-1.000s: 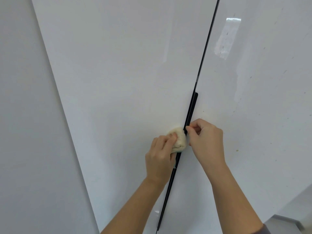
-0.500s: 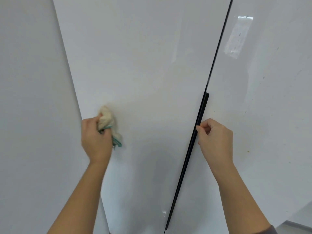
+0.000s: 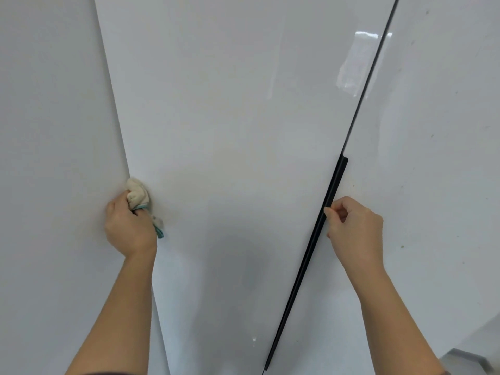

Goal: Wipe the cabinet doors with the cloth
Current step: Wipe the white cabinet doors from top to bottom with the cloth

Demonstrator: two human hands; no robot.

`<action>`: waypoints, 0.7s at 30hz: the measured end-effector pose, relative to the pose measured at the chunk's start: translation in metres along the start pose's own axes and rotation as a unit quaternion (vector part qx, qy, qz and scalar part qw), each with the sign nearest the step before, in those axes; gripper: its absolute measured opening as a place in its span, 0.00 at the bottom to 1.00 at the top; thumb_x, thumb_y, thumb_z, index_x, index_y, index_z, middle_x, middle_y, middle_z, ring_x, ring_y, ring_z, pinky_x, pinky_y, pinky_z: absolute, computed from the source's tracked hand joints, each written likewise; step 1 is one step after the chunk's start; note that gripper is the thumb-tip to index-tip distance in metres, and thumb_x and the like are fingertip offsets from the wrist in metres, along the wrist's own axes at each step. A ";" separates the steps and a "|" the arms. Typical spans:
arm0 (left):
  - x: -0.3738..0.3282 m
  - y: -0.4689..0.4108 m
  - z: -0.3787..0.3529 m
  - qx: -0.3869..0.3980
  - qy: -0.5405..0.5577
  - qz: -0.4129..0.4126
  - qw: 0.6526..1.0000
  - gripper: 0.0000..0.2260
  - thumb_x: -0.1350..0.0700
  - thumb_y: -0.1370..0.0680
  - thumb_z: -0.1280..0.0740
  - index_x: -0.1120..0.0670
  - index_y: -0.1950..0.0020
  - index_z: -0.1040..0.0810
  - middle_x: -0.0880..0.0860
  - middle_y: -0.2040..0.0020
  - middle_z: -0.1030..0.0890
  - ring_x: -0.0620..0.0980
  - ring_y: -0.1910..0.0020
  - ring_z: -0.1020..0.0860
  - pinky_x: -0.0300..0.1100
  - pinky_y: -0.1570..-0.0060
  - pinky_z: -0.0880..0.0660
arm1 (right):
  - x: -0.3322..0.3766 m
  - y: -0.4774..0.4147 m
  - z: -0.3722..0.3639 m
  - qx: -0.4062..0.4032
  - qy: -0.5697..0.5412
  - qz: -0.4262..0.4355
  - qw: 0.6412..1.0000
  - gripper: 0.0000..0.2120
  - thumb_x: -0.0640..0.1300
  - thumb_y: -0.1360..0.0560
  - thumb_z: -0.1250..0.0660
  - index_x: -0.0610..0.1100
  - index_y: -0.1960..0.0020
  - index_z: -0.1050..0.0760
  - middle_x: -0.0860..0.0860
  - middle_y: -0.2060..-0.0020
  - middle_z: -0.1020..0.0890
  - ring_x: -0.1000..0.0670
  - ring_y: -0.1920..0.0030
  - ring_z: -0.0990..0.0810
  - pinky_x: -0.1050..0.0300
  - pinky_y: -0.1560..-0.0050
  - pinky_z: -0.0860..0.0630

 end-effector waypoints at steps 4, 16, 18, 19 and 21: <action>0.007 -0.001 -0.007 -0.002 0.050 0.033 0.998 0.14 0.67 0.29 0.39 0.60 0.47 0.20 0.59 0.48 0.20 0.59 0.49 0.23 0.43 0.51 0.29 | 0.001 0.001 -0.001 -0.004 -0.006 -0.004 1.000 0.07 0.40 0.23 0.34 0.43 0.59 0.24 0.50 0.68 0.21 0.45 0.66 0.19 0.50 0.63 0.22; -0.073 0.056 -0.012 0.051 0.113 -0.108 0.986 0.21 0.70 0.31 0.37 0.57 0.41 0.19 0.54 0.49 0.23 0.54 0.56 0.23 0.40 0.61 0.33 | -0.001 0.003 -0.001 -0.018 -0.011 -0.007 1.000 0.06 0.40 0.23 0.34 0.43 0.58 0.23 0.50 0.69 0.21 0.46 0.66 0.20 0.53 0.62 0.24; -0.093 0.049 -0.008 0.042 0.138 -0.143 0.979 0.21 0.69 0.31 0.38 0.55 0.41 0.18 0.52 0.50 0.23 0.52 0.55 0.24 0.40 0.61 0.31 | -0.001 0.003 0.000 -0.020 -0.015 -0.011 1.000 0.06 0.40 0.23 0.34 0.43 0.58 0.23 0.50 0.69 0.20 0.46 0.66 0.20 0.53 0.62 0.23; -0.108 0.047 -0.005 0.033 0.145 -0.173 0.974 0.21 0.69 0.30 0.38 0.54 0.41 0.18 0.52 0.51 0.23 0.50 0.55 0.24 0.40 0.62 0.30 | -0.001 0.002 -0.001 -0.020 -0.016 -0.012 1.000 0.06 0.40 0.23 0.34 0.43 0.59 0.23 0.50 0.69 0.20 0.46 0.66 0.20 0.53 0.62 0.23; -0.135 0.054 0.000 0.009 0.140 -0.244 0.960 0.20 0.69 0.30 0.38 0.54 0.43 0.17 0.52 0.52 0.21 0.50 0.55 0.24 0.40 0.64 0.30 | 0.000 0.002 -0.001 -0.021 -0.016 -0.009 1.000 0.06 0.39 0.23 0.34 0.42 0.59 0.24 0.50 0.69 0.21 0.46 0.66 0.20 0.53 0.62 0.23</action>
Point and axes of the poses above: each hand's wrist, its own y-axis away from the middle knuckle, its own z-axis out of the back of the hand, x = y × z, the point moved 9 cm from there along -y, towards the middle knuckle
